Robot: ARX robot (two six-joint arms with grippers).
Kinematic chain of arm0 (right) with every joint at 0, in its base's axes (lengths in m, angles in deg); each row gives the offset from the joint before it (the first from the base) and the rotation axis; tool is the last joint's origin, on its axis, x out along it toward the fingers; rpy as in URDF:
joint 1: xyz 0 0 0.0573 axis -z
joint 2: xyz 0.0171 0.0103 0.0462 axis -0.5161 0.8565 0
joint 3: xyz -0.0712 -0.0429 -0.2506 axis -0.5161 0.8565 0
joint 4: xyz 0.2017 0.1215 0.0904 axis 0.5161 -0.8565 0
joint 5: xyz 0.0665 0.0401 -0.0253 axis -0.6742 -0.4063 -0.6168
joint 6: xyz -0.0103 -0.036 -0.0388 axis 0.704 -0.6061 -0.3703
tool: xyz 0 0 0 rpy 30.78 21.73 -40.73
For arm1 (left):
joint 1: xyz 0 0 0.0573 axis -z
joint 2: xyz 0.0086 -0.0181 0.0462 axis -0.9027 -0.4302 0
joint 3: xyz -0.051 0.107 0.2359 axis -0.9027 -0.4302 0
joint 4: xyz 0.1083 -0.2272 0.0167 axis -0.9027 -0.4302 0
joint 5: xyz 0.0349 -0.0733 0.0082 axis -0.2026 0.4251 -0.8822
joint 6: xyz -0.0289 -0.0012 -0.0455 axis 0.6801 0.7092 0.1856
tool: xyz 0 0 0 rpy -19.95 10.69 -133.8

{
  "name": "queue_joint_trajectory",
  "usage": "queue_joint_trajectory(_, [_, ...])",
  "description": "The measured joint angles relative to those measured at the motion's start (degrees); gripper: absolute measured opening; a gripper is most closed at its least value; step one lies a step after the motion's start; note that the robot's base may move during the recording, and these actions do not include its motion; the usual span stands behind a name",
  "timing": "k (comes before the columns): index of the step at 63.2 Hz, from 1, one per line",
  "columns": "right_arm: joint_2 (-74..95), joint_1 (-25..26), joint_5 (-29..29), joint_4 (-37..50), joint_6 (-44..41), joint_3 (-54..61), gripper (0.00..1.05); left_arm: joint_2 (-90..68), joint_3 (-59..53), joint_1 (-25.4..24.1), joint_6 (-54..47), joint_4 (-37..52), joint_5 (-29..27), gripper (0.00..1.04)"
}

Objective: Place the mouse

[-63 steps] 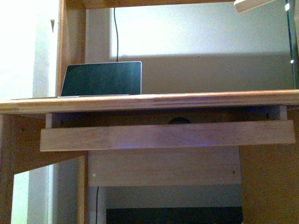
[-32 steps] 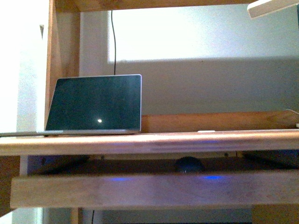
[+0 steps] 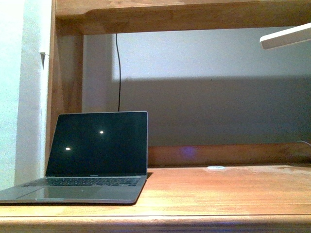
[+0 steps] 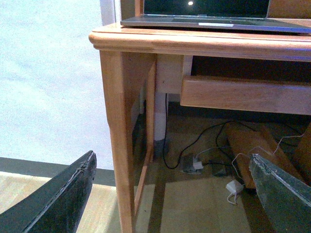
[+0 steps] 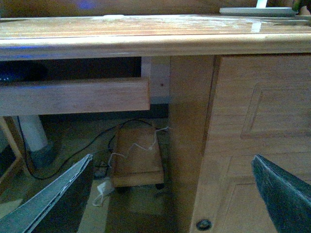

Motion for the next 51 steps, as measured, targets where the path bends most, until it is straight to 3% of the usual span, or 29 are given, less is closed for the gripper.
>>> queue_joint_trajectory(5, [0.0, 0.0, 0.0, 0.0, 0.0, 0.0, 0.97, -0.1, 0.0, 0.1, 0.2, -0.2, -0.5, 0.97])
queue_joint_trajectory(11, [0.0, 0.0, 0.0, 0.0, 0.0, 0.0, 0.97, -8.4, 2.8, 2.3, 3.3, -2.7, -5.6, 0.97])
queue_joint_trajectory(20, [0.0, 0.0, -0.1, 0.0, 0.0, 0.0, 0.97, -30.5, 8.7, 3.6, -1.0, 9.3, -0.9, 0.97])
queue_joint_trajectory(33, [0.0, 0.0, -0.1, 0.0, 0.0, 0.0, 0.97, -57.9, 18.1, 6.0, -23.8, 25.6, 4.1, 0.97])
queue_joint_trajectory(42, [0.0, 0.0, -0.1, 0.0, 0.0, 0.0, 0.97, -70.7, 22.7, 9.6, -43.5, 31.1, 7.4, 0.97])
queue_joint_trajectory(51, [0.0, 0.0, -0.1, 0.0, 0.0, 0.0, 0.97, -77.7, 24.6, 13.3, -54.9, 35.8, 8.0, 0.97])
